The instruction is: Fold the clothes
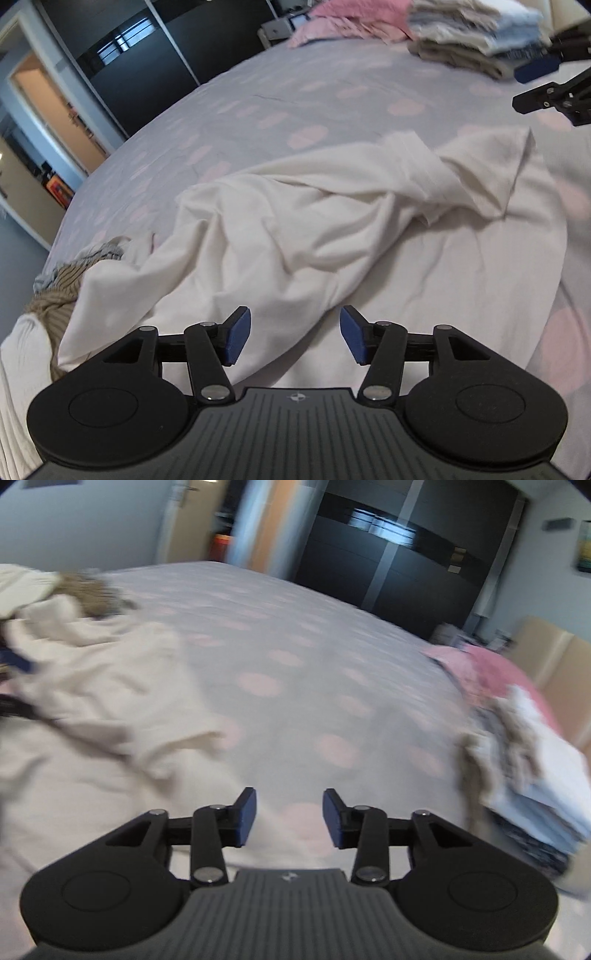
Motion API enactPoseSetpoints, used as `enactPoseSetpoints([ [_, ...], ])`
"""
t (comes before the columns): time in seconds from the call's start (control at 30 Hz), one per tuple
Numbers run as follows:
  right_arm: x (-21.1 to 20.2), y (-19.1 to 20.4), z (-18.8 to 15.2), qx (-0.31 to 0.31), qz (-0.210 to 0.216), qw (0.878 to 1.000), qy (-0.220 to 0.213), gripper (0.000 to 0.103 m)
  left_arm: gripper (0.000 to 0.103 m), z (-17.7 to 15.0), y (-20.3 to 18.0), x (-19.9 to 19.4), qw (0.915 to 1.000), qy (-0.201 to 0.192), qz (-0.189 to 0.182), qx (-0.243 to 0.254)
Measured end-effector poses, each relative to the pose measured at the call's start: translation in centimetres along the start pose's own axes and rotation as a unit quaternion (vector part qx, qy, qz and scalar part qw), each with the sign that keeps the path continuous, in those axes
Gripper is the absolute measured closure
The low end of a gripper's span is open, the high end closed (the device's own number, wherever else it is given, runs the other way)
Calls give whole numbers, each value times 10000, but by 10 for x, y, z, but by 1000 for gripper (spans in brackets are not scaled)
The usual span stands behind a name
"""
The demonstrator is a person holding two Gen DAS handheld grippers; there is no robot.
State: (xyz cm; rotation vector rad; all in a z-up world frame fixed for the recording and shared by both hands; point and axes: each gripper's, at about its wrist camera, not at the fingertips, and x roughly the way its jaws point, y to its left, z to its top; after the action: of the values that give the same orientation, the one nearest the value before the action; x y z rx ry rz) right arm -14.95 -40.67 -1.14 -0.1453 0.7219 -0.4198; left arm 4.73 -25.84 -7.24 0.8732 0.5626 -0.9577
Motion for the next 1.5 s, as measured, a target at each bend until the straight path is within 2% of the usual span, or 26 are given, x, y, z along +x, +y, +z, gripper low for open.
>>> enactPoseSetpoints([
  [0.13, 19, 29, -10, -328, 659, 9969, 266, 46, 51, 1, -6, 11, 9998, 114, 110, 95],
  [0.23, 33, 56, -20, -941, 897, 9908, 389, 40, 51, 1, -11, 20, 9995, 199, 193, 166],
  [0.3, 42, 68, -23, -1217, 785, 9883, 484, 40, 51, 1, -14, 25, 9991, 256, 248, 213],
  [0.37, 52, 71, -20, -1203, 605, 9890, 605, 40, 52, 2, -17, 31, 9987, 313, 303, 260],
  [0.43, 62, 70, -15, -1180, 538, 9887, 751, 42, 64, 2, -20, 37, 9982, 370, 358, 307],
  [0.47, 67, 71, -14, -1254, 527, 9870, 851, 44, 73, 2, -22, 39, 9979, 398, 386, 331],
  [0.5, 70, 72, -13, -1318, 499, 9858, 910, 57, 76, 2, -21, 40, 9979, 408, 389, 324],
  [0.53, 71, 71, -11, -1330, 506, 9854, 937, 65, 78, 2, -19, 39, 9981, 403, 373, 295],
  [0.6, 70, 67, -6, -1189, 540, 9865, 984, 74, 90, 4, -15, 35, 9986, 373, 349, 167],
  [0.67, 66, 61, 1, -993, 565, 9890, 939, 82, 95, 7, -11, 29, 9988, 333, 350, 84],
  [0.73, 56, 54, 10, -868, 461, 9922, 763, 86, 98, 9, -6, 21, 9989, 268, 373, 23],
  [0.9, 20, 31, 39, -152, 140, 9997, 145, 89, 99, 18, 10, -18, 9985, -46, 455, -313],
  [1.03, -19, 12, 54, 437, 33, 9985, -338, 91, 99, 16, 29, -64, 9965, -277, 448, -650],
  [1.13, -46, 7, 60, 663, 62, 9963, -549, 92, 100, 7, 33, -101, 9966, -377, 416, -611],
  [1.23, -72, 5, 61, 767, 311, 9943, -665, 92, 100, -8, 38, -139, 9972, -381, 230, -600],
  [1.33, -91, 11, 54, 856, 774, 9917, -567, 92, 100, -29, 34, -168, 9990, -249, -14, -380],
  [1.5, -102, 34, 27, 977, 1535, 9833, -40, 92, 100, -63, 11, -182, 9985, 379, -389, 61],
])
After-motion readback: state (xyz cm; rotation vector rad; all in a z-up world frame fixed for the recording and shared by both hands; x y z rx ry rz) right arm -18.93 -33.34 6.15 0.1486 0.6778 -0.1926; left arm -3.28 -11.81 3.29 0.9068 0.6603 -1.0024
